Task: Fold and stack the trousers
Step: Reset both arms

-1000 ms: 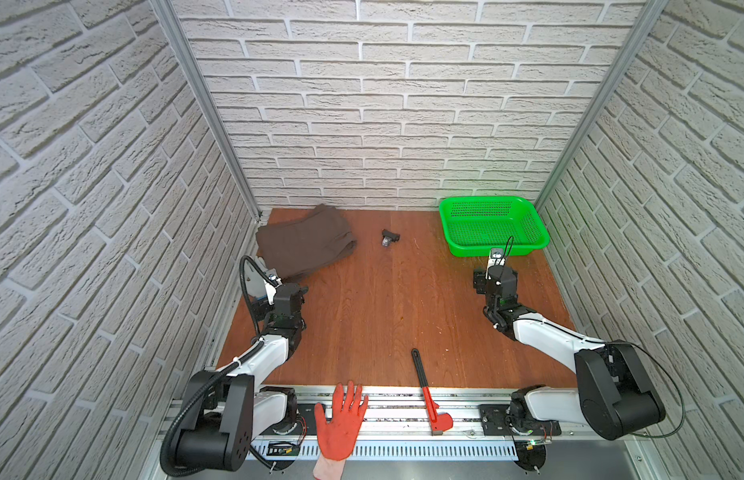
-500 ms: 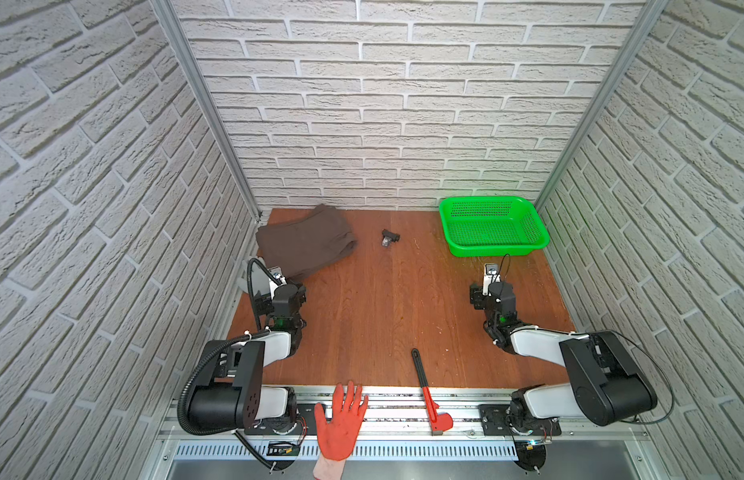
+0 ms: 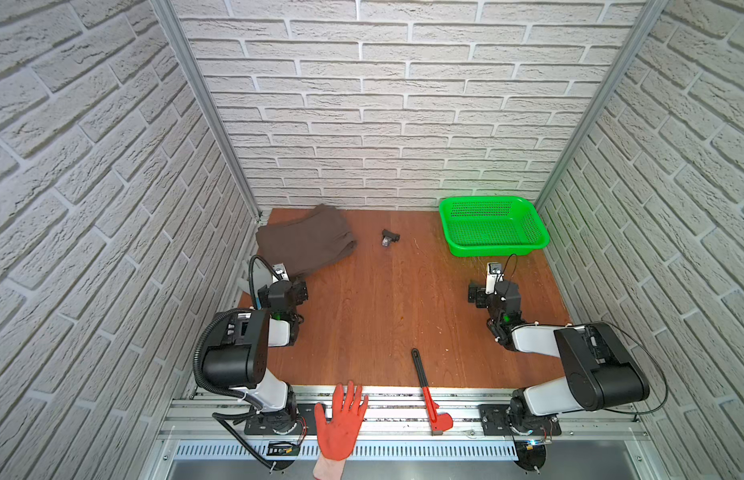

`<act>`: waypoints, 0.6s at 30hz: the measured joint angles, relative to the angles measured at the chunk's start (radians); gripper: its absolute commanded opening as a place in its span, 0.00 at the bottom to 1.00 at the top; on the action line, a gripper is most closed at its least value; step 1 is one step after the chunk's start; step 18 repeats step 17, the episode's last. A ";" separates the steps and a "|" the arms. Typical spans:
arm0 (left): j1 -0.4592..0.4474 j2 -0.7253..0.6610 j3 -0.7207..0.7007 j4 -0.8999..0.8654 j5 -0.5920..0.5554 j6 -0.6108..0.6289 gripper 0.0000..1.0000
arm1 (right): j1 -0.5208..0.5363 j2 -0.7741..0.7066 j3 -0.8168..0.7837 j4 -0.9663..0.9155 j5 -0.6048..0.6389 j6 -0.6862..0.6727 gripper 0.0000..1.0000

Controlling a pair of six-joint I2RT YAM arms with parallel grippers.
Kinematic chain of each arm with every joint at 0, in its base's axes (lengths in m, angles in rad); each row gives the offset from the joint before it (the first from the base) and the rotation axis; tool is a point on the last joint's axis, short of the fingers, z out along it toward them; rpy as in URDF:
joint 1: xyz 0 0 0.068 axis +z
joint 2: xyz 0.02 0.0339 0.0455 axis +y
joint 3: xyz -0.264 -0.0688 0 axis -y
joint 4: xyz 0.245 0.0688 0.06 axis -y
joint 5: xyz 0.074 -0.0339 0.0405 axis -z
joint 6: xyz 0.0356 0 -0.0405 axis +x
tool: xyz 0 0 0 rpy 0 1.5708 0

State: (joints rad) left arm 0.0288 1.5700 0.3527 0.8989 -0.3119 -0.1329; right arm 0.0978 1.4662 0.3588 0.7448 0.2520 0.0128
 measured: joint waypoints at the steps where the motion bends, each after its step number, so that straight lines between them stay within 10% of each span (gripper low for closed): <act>1: 0.000 0.000 0.000 0.000 0.001 0.000 0.98 | 0.000 0.000 0.000 0.000 -0.002 0.000 0.99; 18: 0.000 0.000 0.000 0.000 0.007 0.000 0.98 | 0.000 0.000 0.000 0.000 -0.011 0.002 1.00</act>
